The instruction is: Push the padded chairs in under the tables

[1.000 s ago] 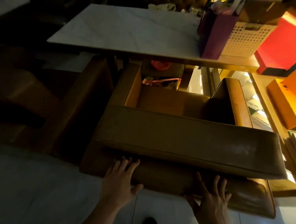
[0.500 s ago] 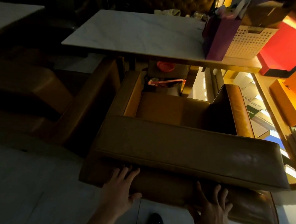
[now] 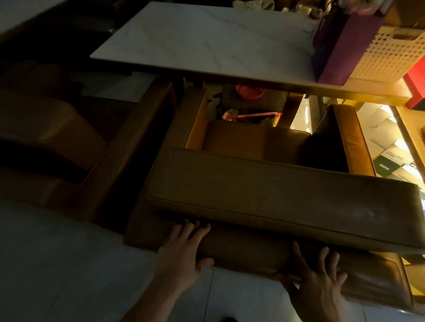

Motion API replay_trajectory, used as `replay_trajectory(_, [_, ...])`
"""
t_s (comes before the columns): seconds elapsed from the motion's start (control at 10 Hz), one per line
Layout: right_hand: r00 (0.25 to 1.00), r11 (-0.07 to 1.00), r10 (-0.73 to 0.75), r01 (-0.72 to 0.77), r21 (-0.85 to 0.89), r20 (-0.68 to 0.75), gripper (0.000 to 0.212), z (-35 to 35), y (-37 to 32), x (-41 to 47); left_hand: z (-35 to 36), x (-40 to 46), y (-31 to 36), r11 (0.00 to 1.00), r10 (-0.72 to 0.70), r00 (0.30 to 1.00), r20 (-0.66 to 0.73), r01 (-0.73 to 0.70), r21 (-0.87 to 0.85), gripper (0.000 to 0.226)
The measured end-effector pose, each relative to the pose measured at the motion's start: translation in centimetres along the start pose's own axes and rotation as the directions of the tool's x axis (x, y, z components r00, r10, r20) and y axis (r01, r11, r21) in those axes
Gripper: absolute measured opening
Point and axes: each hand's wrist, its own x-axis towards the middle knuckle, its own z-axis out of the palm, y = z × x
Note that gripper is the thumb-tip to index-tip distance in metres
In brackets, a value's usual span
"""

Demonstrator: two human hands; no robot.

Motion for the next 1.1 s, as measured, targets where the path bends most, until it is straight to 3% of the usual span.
replay_trajectory(0.4, [0.999,0.999,-0.033,0.032,-0.033,-0.018,0.078,-1.4,-2.8,4.1,-1.6,3.6,-1.7,0.999,-0.036,0.999,-0.033,0.036,-0.004,0.077])
replay_trajectory(0.8, [0.998,0.999,-0.031,0.033,-0.037,0.052,0.084,-1.5,-3.4,3.4,-2.3,3.4,-2.0,0.998,-0.064,0.996,0.054,0.064,0.001,0.077])
replay_trajectory(1.0, [0.989,0.997,0.012,-0.001,-0.074,0.149,0.086,-2.4,-3.9,3.4,-3.4,3.9,-1.7,0.997,-0.079,0.99,0.113,0.081,-0.014,0.082])
replay_trajectory(1.1, [0.961,0.998,0.02,-0.003,-0.062,0.274,0.089,-4.2,-4.0,3.2,-4.3,4.0,-2.0,0.999,-0.043,0.98,0.195,0.047,-0.016,0.087])
